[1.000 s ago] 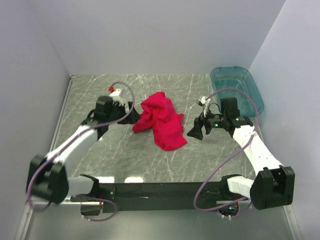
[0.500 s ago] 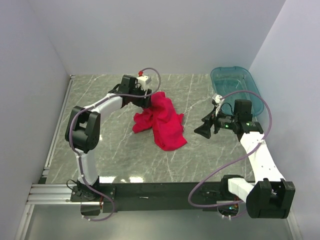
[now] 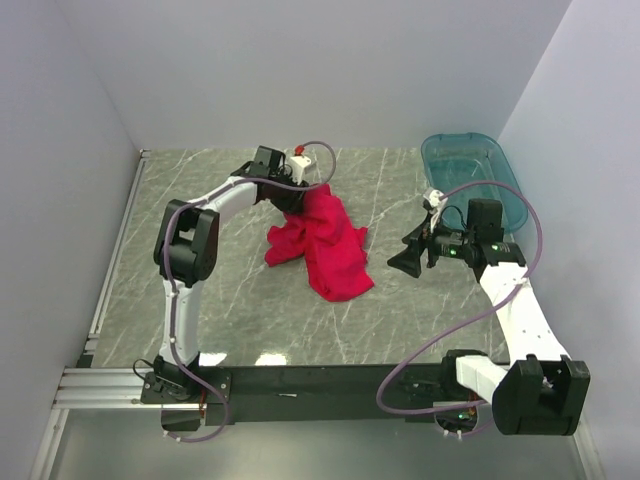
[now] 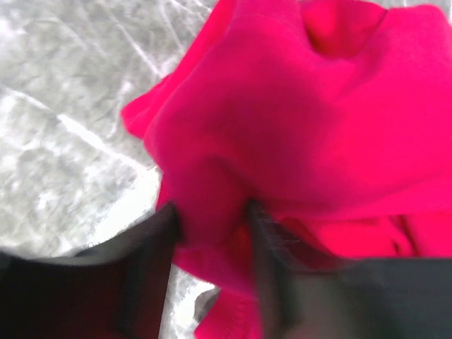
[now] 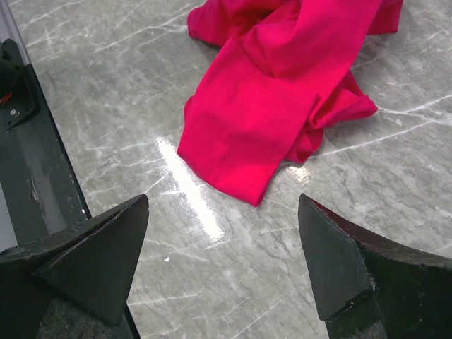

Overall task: Fold and stack the t-shirts
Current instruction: Flatten the tshirt out

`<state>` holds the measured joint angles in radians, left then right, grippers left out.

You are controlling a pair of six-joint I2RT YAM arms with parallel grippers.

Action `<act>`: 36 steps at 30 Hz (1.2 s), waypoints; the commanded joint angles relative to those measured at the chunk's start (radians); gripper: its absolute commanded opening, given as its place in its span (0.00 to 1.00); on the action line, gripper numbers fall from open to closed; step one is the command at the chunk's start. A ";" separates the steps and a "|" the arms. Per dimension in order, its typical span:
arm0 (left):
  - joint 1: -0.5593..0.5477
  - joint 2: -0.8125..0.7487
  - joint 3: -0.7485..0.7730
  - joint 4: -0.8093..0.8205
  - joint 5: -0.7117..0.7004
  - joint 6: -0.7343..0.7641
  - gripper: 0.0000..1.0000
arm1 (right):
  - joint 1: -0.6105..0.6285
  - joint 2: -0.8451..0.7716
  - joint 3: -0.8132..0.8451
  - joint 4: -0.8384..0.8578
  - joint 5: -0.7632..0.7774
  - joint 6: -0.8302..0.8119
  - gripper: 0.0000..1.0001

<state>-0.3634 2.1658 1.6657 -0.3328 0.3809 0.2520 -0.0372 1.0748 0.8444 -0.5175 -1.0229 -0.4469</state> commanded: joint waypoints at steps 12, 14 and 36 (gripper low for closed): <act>0.000 -0.401 -0.219 0.261 0.041 -0.143 0.01 | 0.195 0.117 0.018 0.036 0.228 -0.020 0.87; -0.002 -0.441 -0.265 0.249 0.059 -0.154 0.01 | 0.259 0.206 0.062 0.054 0.370 0.034 0.84; -0.002 -0.801 -0.527 0.242 0.036 -0.177 0.02 | 0.424 0.772 0.398 0.011 0.461 0.111 0.82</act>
<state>-0.3641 1.4120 1.1515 -0.1375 0.4030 0.0921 0.3786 1.8263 1.1961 -0.4885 -0.5884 -0.3374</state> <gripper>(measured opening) 0.033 0.829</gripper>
